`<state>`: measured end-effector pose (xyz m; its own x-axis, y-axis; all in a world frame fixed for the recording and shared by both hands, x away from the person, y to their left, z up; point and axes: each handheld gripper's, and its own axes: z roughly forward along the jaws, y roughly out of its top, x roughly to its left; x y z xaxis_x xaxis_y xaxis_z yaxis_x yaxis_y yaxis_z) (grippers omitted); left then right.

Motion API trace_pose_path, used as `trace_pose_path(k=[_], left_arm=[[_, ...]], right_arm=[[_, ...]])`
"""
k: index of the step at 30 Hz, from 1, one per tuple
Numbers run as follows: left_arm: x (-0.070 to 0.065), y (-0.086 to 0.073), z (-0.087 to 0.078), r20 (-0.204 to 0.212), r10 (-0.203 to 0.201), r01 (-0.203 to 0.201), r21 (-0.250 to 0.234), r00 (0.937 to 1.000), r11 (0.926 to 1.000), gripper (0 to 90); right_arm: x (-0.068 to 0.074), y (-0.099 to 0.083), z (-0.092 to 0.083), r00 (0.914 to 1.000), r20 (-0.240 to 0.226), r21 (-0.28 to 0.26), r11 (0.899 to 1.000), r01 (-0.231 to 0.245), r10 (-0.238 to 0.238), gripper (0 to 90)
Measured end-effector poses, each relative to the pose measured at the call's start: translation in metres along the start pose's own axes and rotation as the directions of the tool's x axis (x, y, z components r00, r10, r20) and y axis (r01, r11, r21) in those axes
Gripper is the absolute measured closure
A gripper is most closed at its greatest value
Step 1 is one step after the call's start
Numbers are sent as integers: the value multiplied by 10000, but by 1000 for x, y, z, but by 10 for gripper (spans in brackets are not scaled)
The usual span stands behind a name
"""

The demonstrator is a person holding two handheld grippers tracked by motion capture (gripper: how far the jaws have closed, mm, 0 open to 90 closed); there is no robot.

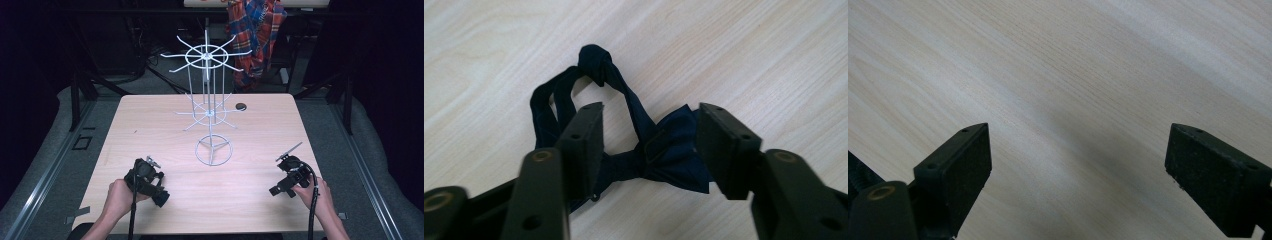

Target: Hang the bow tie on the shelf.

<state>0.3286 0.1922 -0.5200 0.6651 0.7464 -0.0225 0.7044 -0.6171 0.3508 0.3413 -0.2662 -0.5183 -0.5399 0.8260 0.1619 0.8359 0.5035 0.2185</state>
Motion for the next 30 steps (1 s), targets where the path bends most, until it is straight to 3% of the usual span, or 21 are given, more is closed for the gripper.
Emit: trace_pose_path(k=[4,10,16,19,23,30], left_arm=[[2,1,5,63,-120,119,214,9999,9997,595],[2,5,14,329,81,-107,775,9994,9969,691],[0,6,15,410,366,-396,761,9985,9963,844],[0,6,13,437,521,-549,667,9977,9963,874],[0,5,10,469,549,-572,474,9974,9972,878],[6,3,-5,576,409,-383,-467,9975,9982,880]], right_arm=[[0,0,0,10000,10,11,10000,6,-6,113],[0,0,-1,10000,-6,115,9999,-9,9,114],[0,-1,-1,10000,-42,96,9999,-38,38,115],[-2,-1,-2,9999,46,123,9998,143,-144,115],[-1,-1,-2,10000,-29,41,10000,24,-24,115],[-2,-2,-2,10000,3,76,10000,0,0,115]])
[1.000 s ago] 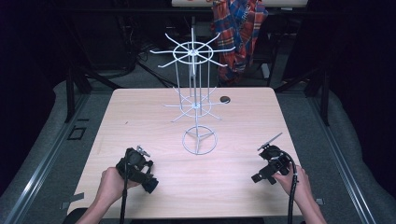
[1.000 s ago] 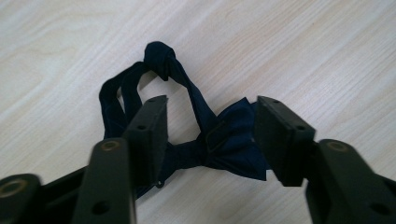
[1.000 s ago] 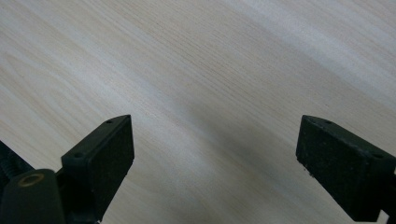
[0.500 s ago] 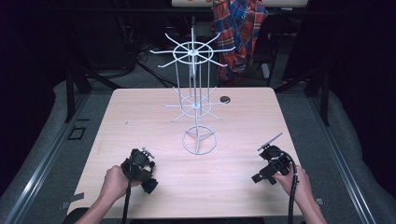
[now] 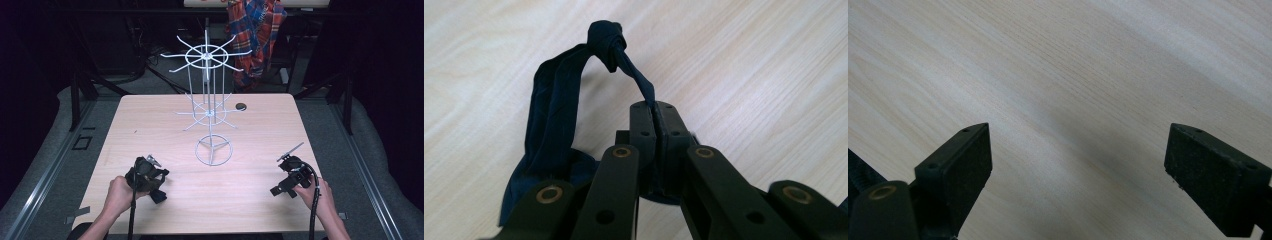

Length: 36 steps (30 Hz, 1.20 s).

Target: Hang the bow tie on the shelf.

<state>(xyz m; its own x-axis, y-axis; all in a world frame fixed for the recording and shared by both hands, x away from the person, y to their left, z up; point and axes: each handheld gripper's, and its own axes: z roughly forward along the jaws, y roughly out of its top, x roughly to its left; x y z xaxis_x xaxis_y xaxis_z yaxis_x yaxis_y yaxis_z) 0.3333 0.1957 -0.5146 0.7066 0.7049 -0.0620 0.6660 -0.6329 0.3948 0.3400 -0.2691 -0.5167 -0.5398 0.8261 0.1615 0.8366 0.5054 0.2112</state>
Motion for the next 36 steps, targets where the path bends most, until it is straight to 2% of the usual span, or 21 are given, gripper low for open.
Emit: trace_pose_path(k=[1,3,6,7,8,9,11,14,21,24,29,30,31,33,34,35,36], left_arm=[[1,-1,-5,48,-116,118,-338,9999,9994,880],[2,-1,-7,62,-136,139,-482,9999,9987,881],[5,-3,-14,155,-316,331,-1019,9994,9942,881],[5,-3,-14,155,-316,331,-1019,9994,9942,881],[6,-4,-18,200,-388,411,-1297,9990,9907,881],[6,-4,-18,200,-388,411,-1297,9990,9907,881],[8,-5,-22,238,-503,535,-1609,9985,9855,882],[9,-6,-27,162,-607,626,-1934,9980,9791,882],[15,-5,-35,247,-789,825,-2375,9966,9679,882],[17,-5,-37,298,-805,853,-2400,9963,9670,882],[21,-3,-42,242,-924,955,-2712,9954,9578,882],[22,-2,-44,252,-1028,1057,-2858,9944,9524,882],[22,-2,-44,252,-1028,1057,-2858,9944,9524,883],[24,-2,-46,233,-1028,1051,-2982,9944,9487,883],[25,-2,-47,258,-1051,1079,-3057,9941,9460,883],[25,-2,-47,258,-1051,1079,-3057,9941,9460,883],[26,-2,-49,278,-1073,1106,-3127,9938,9434,883]], right_arm=[[1,0,1,9998,-146,-154,9998,-124,122,115],[0,0,0,10000,-10,14,10000,31,-31,115],[0,0,0,10000,-9,-15,10000,7,-7,115],[0,0,0,10000,-9,-15,10000,7,-7,115],[0,0,-1,10000,-11,12,10000,34,-34,115],[0,0,-1,10000,-11,12,10000,34,-34,115],[1,0,0,9998,-143,-131,9999,-102,100,115],[0,0,0,10000,-28,-17,10000,-7,7,115],[0,0,0,10000,-35,9,10000,-7,7,116],[-1,0,0,10000,-90,49,10000,-8,9,116],[-1,0,1,9999,-119,-1,10000,-55,55,115],[0,-1,1,9999,-33,-124,9998,-134,133,115],[0,-1,2,9999,-26,-199,9997,-127,127,115],[0,-1,1,9999,-88,-113,9999,-60,59,115],[-1,0,0,10000,25,27,10000,60,-60,115],[-1,0,0,10000,25,27,10000,60,-60,115],[0,-1,2,9998,8,-149,9997,-189,189,116]])
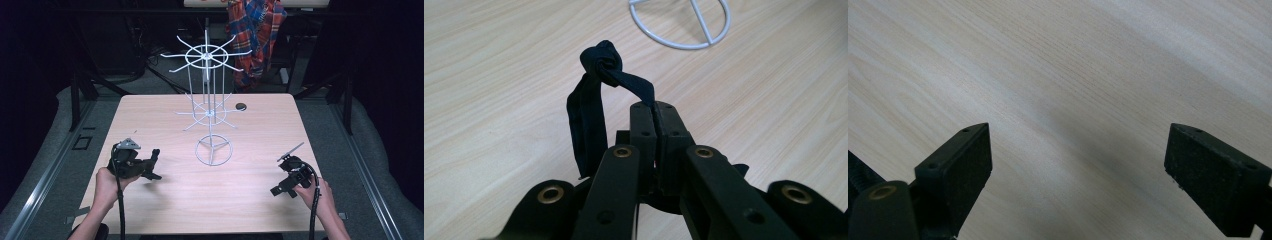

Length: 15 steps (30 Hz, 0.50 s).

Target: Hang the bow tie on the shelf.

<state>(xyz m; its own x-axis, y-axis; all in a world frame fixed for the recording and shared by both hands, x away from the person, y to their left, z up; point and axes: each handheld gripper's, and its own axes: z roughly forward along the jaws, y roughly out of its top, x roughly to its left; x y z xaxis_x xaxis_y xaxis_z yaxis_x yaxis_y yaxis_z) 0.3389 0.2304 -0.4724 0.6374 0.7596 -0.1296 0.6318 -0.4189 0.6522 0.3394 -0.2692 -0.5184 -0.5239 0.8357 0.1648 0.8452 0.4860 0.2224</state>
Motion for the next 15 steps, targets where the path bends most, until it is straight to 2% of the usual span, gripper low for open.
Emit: trace_pose_path(k=[4,7,9,11,15], left_arm=[[2,2,-4,10,-66,66,-247,10000,9997,883],[3,4,-6,-23,-103,102,-439,9999,9990,883],[4,6,-7,41,-78,79,-325,10000,9994,883],[6,7,-7,28,-79,80,-456,10000,9989,883],[8,11,-10,-16,-139,138,-661,9999,9977,883]], right_arm=[[-1,1,-2,9998,29,198,9997,173,-173,116],[-2,0,-1,10000,-51,119,9999,59,-58,115],[-1,0,-1,10000,-64,70,10000,35,-34,115],[-1,1,0,9999,-122,56,10000,7,-7,115],[-1,1,-1,10000,17,50,10000,81,-82,115]])
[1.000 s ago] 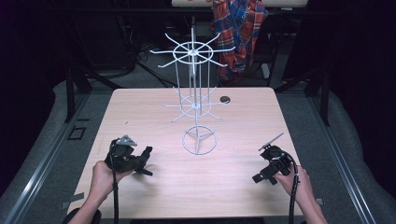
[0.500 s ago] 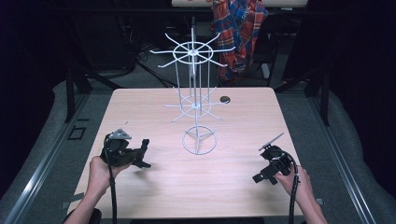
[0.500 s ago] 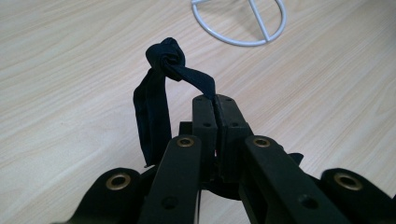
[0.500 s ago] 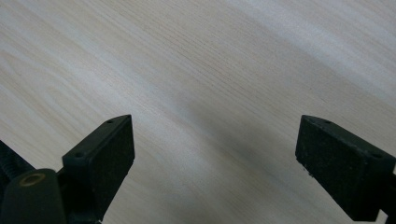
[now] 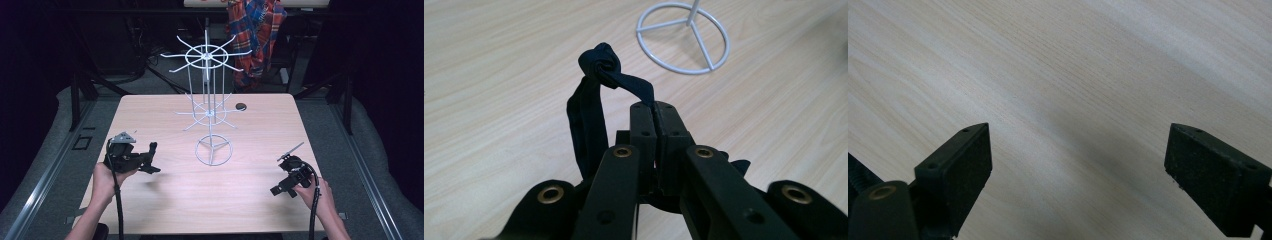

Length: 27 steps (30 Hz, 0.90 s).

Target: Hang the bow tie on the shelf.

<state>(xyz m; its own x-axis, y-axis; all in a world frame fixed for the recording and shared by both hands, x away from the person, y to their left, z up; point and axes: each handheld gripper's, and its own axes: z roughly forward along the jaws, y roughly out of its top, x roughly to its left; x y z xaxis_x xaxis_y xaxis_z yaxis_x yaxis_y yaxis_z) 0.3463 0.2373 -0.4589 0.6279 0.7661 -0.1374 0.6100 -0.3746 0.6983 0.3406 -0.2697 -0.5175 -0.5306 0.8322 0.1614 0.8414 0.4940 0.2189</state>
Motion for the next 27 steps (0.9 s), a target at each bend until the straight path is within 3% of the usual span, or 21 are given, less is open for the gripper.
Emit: trace_pose_path(k=[27], left_arm=[[10,34,-1,141,151,-140,-733,9998,9972,883]], right_arm=[[-2,-2,0,10000,-59,-72,10000,-51,51,115]])
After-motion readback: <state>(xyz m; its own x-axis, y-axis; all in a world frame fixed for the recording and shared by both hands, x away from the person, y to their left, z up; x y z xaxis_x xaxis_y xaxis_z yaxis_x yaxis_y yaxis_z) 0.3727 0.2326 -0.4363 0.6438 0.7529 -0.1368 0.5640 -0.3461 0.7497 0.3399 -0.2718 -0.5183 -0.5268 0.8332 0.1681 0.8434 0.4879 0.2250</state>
